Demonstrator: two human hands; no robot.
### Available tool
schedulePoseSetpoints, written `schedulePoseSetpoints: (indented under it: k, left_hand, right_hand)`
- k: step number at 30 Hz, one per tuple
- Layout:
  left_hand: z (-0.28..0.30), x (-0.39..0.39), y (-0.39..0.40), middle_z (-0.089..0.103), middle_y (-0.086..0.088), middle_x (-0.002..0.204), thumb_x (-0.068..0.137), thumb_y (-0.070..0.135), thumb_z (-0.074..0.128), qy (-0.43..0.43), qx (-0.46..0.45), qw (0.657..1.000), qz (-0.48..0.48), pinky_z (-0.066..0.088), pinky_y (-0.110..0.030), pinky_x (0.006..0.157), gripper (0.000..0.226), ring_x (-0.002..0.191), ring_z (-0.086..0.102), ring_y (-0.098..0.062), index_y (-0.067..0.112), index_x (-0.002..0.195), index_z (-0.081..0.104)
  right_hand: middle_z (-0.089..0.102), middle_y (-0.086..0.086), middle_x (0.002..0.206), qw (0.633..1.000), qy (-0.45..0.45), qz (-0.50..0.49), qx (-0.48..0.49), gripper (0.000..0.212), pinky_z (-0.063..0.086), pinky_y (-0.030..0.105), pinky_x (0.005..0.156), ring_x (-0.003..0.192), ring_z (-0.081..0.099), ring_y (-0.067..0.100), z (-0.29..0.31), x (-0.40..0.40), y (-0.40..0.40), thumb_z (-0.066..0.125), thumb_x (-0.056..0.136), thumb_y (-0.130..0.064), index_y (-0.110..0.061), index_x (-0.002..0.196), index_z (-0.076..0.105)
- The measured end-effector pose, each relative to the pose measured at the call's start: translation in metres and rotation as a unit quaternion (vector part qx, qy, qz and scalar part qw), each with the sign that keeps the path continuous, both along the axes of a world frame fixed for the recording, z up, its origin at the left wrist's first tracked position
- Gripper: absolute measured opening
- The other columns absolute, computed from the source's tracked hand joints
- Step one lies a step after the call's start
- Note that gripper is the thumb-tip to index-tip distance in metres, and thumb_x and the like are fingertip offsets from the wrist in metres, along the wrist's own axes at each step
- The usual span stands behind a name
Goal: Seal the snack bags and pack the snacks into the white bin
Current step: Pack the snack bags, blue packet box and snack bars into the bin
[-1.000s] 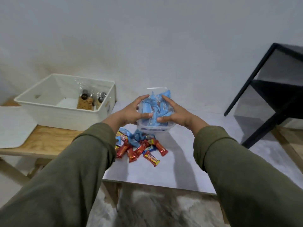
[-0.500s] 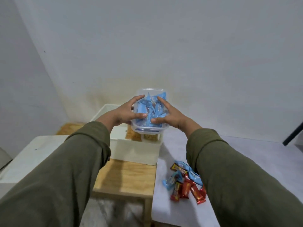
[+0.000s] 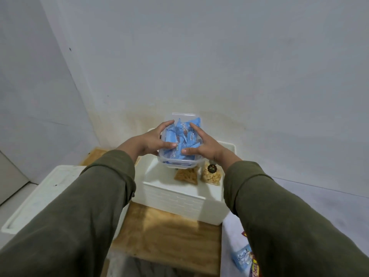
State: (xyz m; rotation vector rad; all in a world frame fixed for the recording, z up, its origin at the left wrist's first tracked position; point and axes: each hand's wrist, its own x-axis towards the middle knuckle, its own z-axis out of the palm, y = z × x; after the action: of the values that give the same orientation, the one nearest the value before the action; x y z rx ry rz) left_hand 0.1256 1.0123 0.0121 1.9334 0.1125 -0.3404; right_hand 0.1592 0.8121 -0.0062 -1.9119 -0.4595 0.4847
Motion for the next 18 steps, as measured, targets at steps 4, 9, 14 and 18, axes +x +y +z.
schedulePoseSetpoints:
  k: [4, 9, 14, 18]
  left_hand:
    - [-0.030, 0.018, 0.029, 0.043, -0.006, 0.140, 0.082, 0.012, 0.070, 0.040, 0.003, 0.999, 0.004, 0.054, -0.049, 0.086, 0.087, 0.119, 0.051, -0.031, 0.045, 0.144, 0.018]
    - [-0.073, 0.038, 0.059, 0.042, -0.003, 0.141, 0.084, 0.014, 0.069, 0.088, 0.033, 0.995, -0.012, 0.051, -0.051, 0.091, 0.093, 0.119, 0.051, -0.031, 0.044, 0.146, 0.007]
    - [-0.112, 0.062, 0.075, 0.036, -0.001, 0.146, 0.085, 0.021, 0.068, 0.142, 0.078, 0.985, -0.054, 0.049, -0.050, 0.093, 0.100, 0.121, 0.046, -0.029, 0.048, 0.144, -0.008]
    - [-0.136, 0.079, 0.087, 0.022, -0.003, 0.154, 0.085, 0.017, 0.067, 0.184, 0.078, 0.977, -0.078, 0.044, -0.056, 0.099, 0.105, 0.131, 0.037, -0.034, 0.048, 0.143, -0.015]
  right_hand:
    - [0.037, 0.000, 0.147, 1.000, 0.017, 0.004, -0.017, 0.101, 0.035, 0.033, 0.109, 0.130, 0.044, 0.021, -0.031, 0.017, 0.032, 0.082, 0.070, -0.025, -0.032, 0.149, 0.018]
    - [0.040, 0.001, 0.145, 0.998, 0.049, -0.005, -0.040, 0.099, 0.037, 0.035, 0.109, 0.125, 0.047, 0.020, -0.072, 0.030, 0.063, 0.082, 0.070, -0.022, -0.032, 0.147, 0.021]
    - [0.040, 0.001, 0.146, 0.994, 0.092, -0.039, -0.051, 0.104, 0.037, 0.043, 0.111, 0.128, 0.047, 0.022, -0.113, 0.037, 0.083, 0.085, 0.065, -0.026, -0.035, 0.146, 0.021]
    - [0.038, 0.005, 0.148, 0.991, 0.102, -0.045, -0.069, 0.104, 0.037, 0.046, 0.110, 0.129, 0.046, 0.025, -0.137, 0.043, 0.099, 0.083, 0.066, -0.029, -0.036, 0.147, 0.018]
